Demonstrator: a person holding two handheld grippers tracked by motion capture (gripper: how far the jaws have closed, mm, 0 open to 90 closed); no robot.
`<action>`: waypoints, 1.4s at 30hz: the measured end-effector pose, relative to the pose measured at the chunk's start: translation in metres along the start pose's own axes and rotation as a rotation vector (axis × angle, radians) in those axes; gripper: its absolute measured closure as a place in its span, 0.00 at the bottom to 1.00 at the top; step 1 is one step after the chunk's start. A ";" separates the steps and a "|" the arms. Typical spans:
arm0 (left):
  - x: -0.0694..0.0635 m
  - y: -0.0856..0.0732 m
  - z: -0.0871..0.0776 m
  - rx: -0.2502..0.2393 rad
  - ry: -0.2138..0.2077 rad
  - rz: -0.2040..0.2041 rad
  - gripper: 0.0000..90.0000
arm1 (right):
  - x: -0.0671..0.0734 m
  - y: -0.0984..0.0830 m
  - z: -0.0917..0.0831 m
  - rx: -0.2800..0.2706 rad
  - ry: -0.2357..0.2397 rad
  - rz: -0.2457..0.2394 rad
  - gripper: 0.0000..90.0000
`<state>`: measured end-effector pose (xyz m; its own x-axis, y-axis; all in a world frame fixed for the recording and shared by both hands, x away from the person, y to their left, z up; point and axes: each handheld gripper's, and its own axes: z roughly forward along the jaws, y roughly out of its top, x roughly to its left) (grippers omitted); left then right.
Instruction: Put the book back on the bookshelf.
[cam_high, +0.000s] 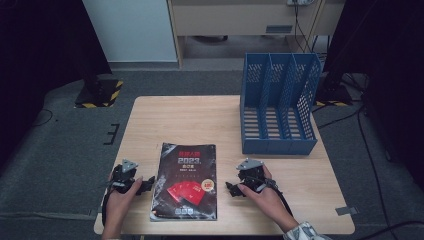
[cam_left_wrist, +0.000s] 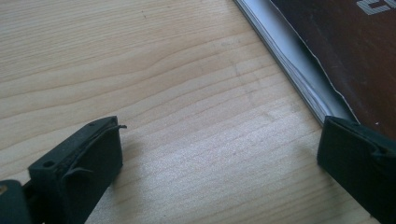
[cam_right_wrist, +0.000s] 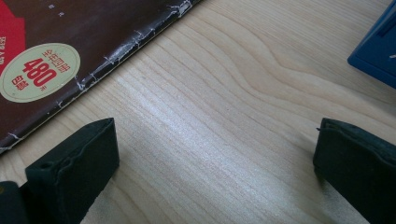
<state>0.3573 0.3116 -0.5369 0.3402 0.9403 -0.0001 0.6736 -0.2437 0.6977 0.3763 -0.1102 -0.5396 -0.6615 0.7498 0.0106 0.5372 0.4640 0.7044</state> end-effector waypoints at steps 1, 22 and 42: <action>0.000 0.000 0.000 0.000 0.000 0.000 0.00 | 0.000 0.000 0.000 -0.001 -0.002 0.000 0.01; -0.024 -0.001 -0.036 -0.047 -0.020 -0.062 0.09 | 0.009 0.004 -0.013 -0.049 0.073 -0.076 0.40; -0.057 0.006 -0.036 -0.026 -0.105 0.019 0.36 | 0.063 0.009 -0.009 -0.073 0.259 -0.196 0.35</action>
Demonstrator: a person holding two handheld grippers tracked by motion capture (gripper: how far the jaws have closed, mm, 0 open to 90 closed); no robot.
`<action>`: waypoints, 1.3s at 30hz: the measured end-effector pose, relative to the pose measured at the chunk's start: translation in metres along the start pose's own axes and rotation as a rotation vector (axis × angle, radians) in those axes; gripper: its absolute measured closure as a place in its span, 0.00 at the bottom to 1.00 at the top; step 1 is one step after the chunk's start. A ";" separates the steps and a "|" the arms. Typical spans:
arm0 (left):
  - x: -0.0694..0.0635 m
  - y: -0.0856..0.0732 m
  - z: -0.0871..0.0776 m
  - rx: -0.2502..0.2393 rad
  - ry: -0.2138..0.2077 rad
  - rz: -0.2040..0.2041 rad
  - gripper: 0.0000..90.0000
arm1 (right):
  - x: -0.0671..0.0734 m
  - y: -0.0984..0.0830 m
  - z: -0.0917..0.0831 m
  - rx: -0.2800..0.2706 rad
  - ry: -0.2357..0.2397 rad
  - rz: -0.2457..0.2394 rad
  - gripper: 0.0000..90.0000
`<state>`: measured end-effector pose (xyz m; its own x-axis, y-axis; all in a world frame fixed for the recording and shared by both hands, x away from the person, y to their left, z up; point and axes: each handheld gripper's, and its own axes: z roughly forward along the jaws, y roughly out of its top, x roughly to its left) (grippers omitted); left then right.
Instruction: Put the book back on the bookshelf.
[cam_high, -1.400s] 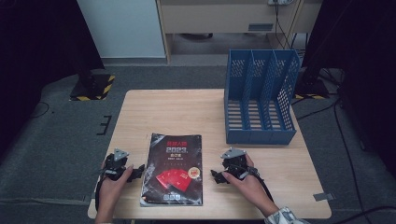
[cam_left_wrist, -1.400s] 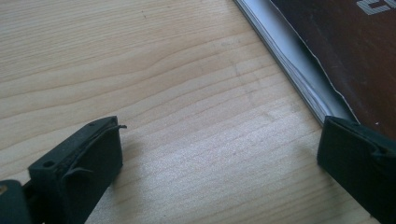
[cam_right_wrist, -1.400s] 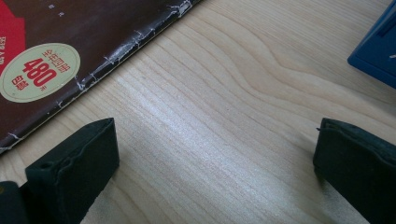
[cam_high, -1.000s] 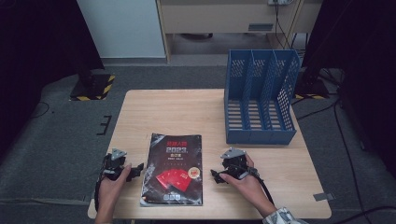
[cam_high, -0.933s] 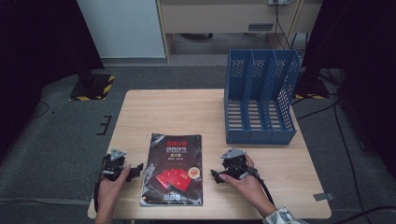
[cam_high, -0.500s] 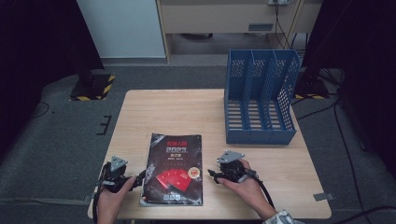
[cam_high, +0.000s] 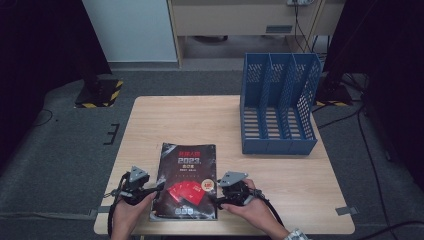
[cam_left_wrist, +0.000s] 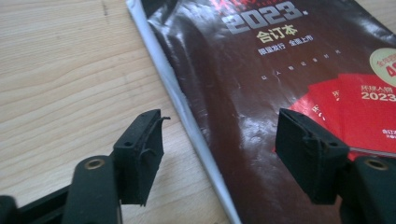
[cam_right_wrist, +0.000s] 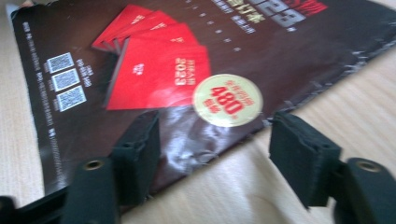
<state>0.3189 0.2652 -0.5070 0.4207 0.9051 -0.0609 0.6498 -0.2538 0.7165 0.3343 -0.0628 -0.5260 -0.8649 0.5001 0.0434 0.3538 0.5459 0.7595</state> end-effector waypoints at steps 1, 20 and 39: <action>-0.001 0.001 0.002 0.004 0.000 0.010 0.36 | 0.000 0.000 0.000 0.000 0.000 0.000 0.35; 0.002 0.008 0.016 -0.027 -0.041 -0.035 0.44 | 0.007 -0.004 0.012 0.009 0.025 0.024 0.28; 0.011 0.017 0.031 -0.056 -0.098 -0.058 0.39 | 0.007 -0.004 0.012 0.009 0.025 0.022 0.28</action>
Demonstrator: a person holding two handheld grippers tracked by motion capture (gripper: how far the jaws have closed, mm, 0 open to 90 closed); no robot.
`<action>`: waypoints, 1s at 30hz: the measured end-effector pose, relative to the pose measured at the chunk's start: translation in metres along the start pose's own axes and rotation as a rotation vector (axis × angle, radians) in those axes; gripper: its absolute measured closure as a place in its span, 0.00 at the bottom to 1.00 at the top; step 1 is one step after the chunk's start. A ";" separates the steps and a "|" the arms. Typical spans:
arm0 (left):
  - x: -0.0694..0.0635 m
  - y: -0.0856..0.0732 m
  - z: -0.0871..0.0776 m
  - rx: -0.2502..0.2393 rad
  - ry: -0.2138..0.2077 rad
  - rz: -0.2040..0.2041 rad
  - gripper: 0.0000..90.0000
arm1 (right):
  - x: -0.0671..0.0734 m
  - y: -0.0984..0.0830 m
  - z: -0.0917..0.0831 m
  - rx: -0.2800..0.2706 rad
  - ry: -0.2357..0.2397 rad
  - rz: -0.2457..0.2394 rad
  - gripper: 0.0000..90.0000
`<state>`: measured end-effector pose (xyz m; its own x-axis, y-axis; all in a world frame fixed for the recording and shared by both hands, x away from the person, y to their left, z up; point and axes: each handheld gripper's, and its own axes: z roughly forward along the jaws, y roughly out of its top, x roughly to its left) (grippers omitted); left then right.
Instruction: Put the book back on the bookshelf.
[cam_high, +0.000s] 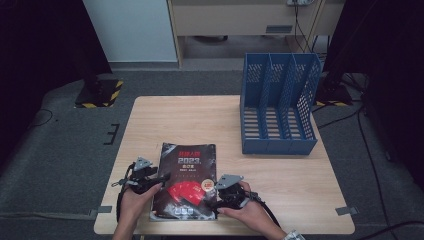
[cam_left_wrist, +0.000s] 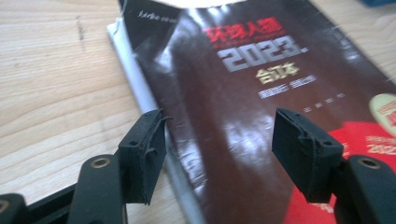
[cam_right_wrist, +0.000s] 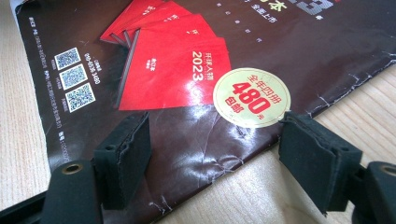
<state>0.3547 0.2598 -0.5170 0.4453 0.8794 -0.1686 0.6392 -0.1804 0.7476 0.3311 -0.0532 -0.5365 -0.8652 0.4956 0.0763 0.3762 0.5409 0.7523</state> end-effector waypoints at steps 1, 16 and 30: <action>-0.002 0.000 0.000 0.001 -0.003 0.002 0.38 | 0.000 0.000 0.000 -0.001 0.000 -0.002 0.28; 0.012 0.008 0.016 -0.009 -0.009 0.011 0.37 | 0.000 0.000 0.000 0.000 -0.001 0.001 0.28; 0.000 0.006 0.010 0.009 -0.074 0.001 0.42 | 0.000 0.000 0.000 0.000 0.000 -0.001 0.28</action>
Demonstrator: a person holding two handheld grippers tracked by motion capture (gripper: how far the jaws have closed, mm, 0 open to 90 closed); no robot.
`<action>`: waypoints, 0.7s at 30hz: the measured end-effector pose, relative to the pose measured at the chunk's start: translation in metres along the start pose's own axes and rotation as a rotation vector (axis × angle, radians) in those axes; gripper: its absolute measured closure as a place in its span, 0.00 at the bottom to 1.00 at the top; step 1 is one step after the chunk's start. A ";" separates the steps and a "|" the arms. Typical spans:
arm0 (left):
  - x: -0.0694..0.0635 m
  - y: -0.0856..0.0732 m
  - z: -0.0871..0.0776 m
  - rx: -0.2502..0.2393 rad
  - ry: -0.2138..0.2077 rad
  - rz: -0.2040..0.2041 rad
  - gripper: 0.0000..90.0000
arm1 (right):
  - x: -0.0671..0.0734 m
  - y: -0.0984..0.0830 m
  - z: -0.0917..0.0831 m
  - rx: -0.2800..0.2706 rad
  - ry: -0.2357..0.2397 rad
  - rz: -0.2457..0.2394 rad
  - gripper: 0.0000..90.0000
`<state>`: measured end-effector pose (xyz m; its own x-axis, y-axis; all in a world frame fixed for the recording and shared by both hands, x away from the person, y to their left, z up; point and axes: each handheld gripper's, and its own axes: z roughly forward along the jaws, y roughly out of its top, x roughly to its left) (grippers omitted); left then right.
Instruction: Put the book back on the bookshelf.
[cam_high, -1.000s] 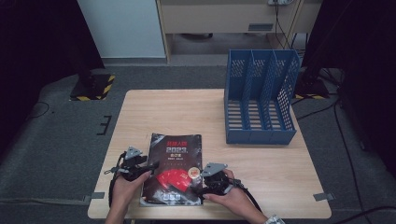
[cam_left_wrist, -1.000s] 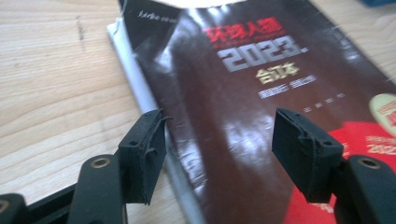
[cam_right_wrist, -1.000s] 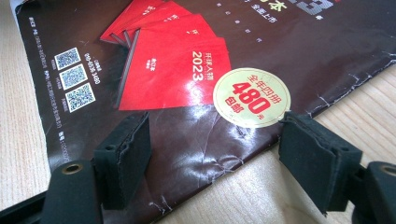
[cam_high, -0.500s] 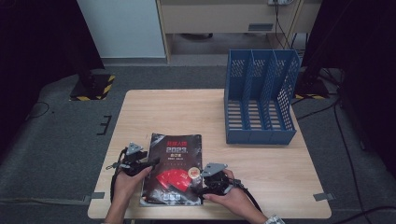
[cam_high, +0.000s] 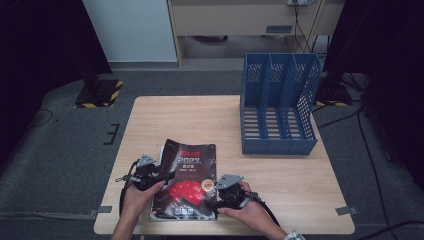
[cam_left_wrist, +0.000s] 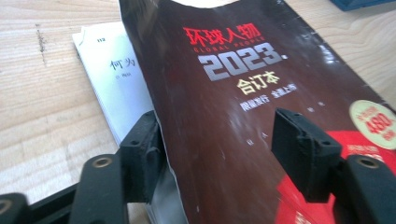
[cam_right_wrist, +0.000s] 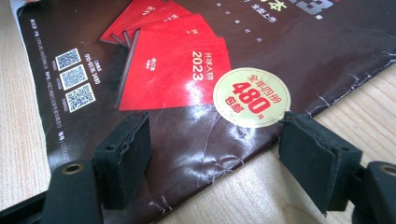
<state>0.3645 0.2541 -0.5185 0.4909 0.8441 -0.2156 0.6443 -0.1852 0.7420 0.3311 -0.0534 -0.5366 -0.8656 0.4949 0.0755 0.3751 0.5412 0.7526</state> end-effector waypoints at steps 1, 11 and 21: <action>-0.001 -0.002 -0.003 0.008 -0.009 -0.004 0.42 | 0.000 0.000 0.000 0.000 0.000 0.000 0.28; -0.019 -0.015 -0.018 0.065 -0.053 -0.002 0.45 | 0.000 0.000 0.000 0.000 0.003 -0.001 0.28; -0.025 -0.013 -0.019 0.046 -0.105 -0.013 0.48 | 0.000 0.000 0.000 -0.003 0.002 0.001 0.28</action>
<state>0.3329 0.2453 -0.5112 0.5393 0.7899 -0.2920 0.6763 -0.1996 0.7091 0.3315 -0.0536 -0.5367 -0.8661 0.4939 0.0772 0.3747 0.5392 0.7543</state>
